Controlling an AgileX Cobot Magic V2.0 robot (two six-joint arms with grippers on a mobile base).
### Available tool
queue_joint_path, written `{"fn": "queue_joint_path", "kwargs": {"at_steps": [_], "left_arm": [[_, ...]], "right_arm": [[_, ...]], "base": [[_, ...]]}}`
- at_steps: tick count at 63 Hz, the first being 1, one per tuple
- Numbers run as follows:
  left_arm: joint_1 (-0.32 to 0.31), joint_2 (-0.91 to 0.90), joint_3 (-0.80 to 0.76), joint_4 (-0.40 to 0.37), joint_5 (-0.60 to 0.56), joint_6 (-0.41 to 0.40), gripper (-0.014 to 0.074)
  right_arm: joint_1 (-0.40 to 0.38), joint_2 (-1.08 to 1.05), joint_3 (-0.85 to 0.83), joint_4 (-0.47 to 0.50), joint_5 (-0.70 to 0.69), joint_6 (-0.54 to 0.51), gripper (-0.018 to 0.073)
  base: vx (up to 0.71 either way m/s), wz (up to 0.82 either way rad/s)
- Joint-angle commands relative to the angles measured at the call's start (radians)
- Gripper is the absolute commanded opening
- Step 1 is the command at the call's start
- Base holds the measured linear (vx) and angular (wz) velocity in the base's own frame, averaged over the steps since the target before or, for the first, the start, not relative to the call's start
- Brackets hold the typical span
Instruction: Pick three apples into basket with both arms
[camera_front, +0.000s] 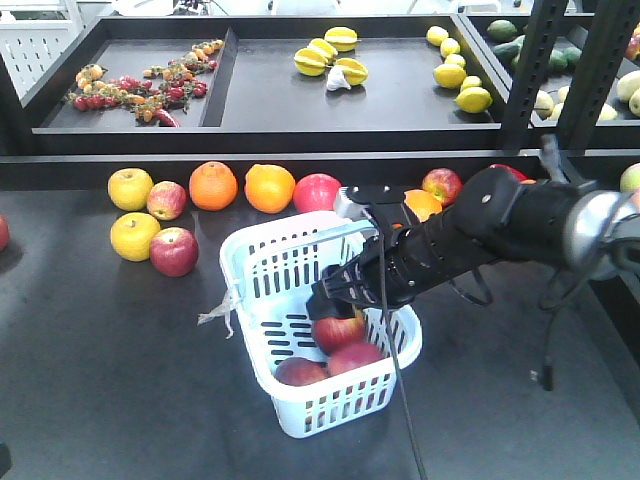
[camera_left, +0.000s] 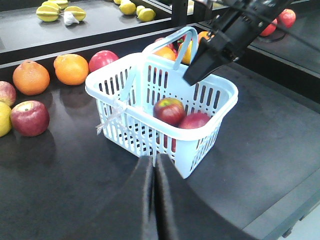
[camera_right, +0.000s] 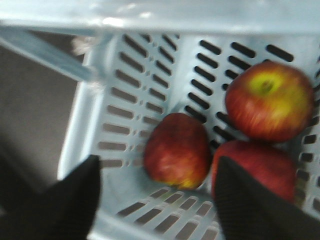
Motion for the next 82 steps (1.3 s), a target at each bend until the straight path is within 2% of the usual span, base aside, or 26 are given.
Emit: {"fn": "queue_joint_path", "kwargs": {"at_steps": [1, 6, 9, 20, 24, 36, 44, 49, 55, 62, 69, 74, 82], "left_arm": [[-0.001, 0.014, -0.026, -0.029, -0.062, -0.01, -0.0006], [-0.001, 0.014, -0.026, -0.029, -0.062, -0.01, -0.0006], [-0.001, 0.014, -0.026, -0.029, -0.062, -0.01, -0.0006], [-0.001, 0.014, -0.026, -0.03, -0.062, -0.01, -0.0006], [-0.001, 0.014, -0.026, -0.03, -0.062, -0.01, -0.0006], [-0.001, 0.014, -0.026, -0.03, -0.052, -0.01, -0.0006], [-0.001, 0.014, -0.026, -0.03, -0.051, -0.01, -0.0006], [-0.001, 0.014, -0.026, -0.03, -0.051, -0.01, -0.0006], [-0.001, 0.014, -0.026, -0.03, -0.051, -0.01, -0.0006], [-0.001, 0.014, -0.026, -0.03, -0.055, -0.01, -0.0006], [-0.001, 0.014, -0.026, -0.03, -0.062, -0.01, -0.0006], [-0.001, 0.014, -0.026, -0.03, -0.062, -0.01, -0.0006], [-0.001, 0.014, -0.026, -0.03, -0.062, -0.01, -0.0006]], "right_arm": [[0.0, -0.099, -0.029, 0.015, 0.067, -0.022, 0.0234], [0.0, -0.148, -0.029, -0.004, 0.139, -0.035, 0.0052], [0.0, -0.179, -0.026, -0.01, 0.179, -0.043, -0.0016], [0.0, -0.318, -0.023, -0.01, 0.346, -0.057, -0.0005], [0.0, -0.389, 0.008, -0.009, 0.351, -0.064, -0.0004], [0.0, -0.704, 0.247, -0.019, 0.25, -0.108, -0.0004], [-0.008, -0.956, 0.413, -0.088, 0.14, -0.088, -0.0004], [-0.029, -1.119, 0.507, -0.16, 0.078, -0.022, -0.0004], [-0.044, -1.307, 0.611, -0.3, 0.014, 0.085, -0.0004], [-0.054, -1.484, 0.71, -0.504, -0.03, 0.293, -0.0001], [-0.054, -1.555, 0.753, -0.666, -0.024, 0.443, -0.0001], [-0.054, -1.555, 0.754, -0.711, -0.02, 0.492, -0.0001], [-0.054, -1.555, 0.754, -0.718, -0.016, 0.479, -0.0001]], "base": [[0.0, 0.0], [0.0, 0.0], [0.0, 0.0], [0.0, 0.0], [0.0, 0.0], [0.0, 0.0], [0.0, 0.0], [0.0, 0.0], [0.0, 0.0], [0.0, 0.0], [0.0, 0.0], [0.0, 0.0], [0.0, 0.0]]}}
